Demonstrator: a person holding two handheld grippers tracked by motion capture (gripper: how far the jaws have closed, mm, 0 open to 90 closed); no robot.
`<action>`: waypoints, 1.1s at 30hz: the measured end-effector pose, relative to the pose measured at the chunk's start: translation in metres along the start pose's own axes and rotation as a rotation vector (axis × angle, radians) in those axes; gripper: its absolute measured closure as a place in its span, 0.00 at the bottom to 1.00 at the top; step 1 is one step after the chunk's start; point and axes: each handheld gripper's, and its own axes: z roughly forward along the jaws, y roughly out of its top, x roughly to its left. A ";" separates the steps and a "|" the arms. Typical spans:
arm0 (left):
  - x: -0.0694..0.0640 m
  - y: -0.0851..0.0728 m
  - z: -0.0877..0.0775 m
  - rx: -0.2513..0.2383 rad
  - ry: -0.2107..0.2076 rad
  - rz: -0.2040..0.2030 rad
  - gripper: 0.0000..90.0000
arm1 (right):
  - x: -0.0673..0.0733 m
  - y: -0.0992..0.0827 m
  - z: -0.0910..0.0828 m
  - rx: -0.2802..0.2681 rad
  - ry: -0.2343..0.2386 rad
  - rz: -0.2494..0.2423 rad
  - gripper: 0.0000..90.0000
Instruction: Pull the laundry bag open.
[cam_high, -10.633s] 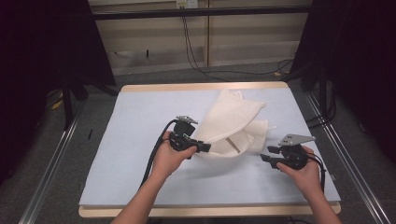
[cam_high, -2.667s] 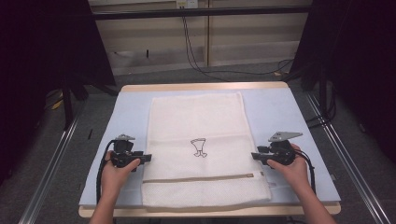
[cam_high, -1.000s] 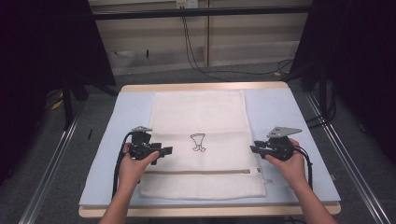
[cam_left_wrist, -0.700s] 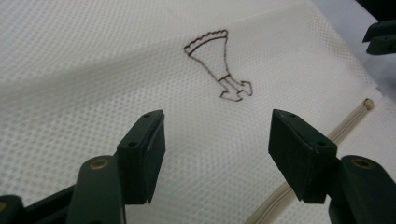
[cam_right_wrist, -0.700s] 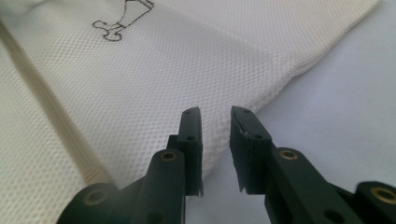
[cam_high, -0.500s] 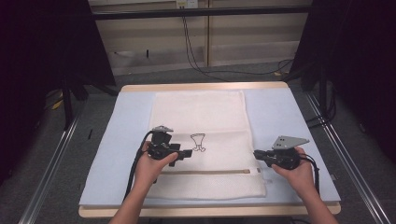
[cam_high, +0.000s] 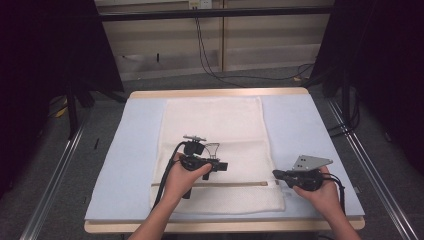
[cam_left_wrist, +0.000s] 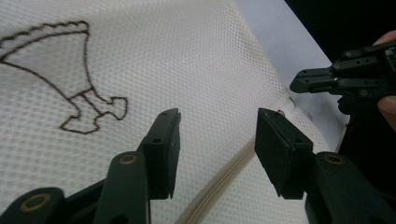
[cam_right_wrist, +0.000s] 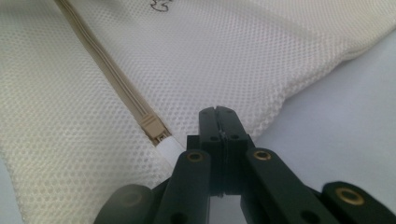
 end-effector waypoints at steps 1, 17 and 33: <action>-0.002 0.000 0.002 0.000 -0.009 -0.007 0.58 | 0.000 0.000 0.000 0.002 -0.002 0.001 1.00; -0.035 0.007 0.044 0.133 -0.072 -0.034 0.68 | 0.002 0.001 0.002 0.020 -0.003 -0.003 1.00; -0.049 0.006 0.078 0.200 -0.110 -0.143 0.72 | 0.002 -0.002 0.009 0.054 0.018 0.010 1.00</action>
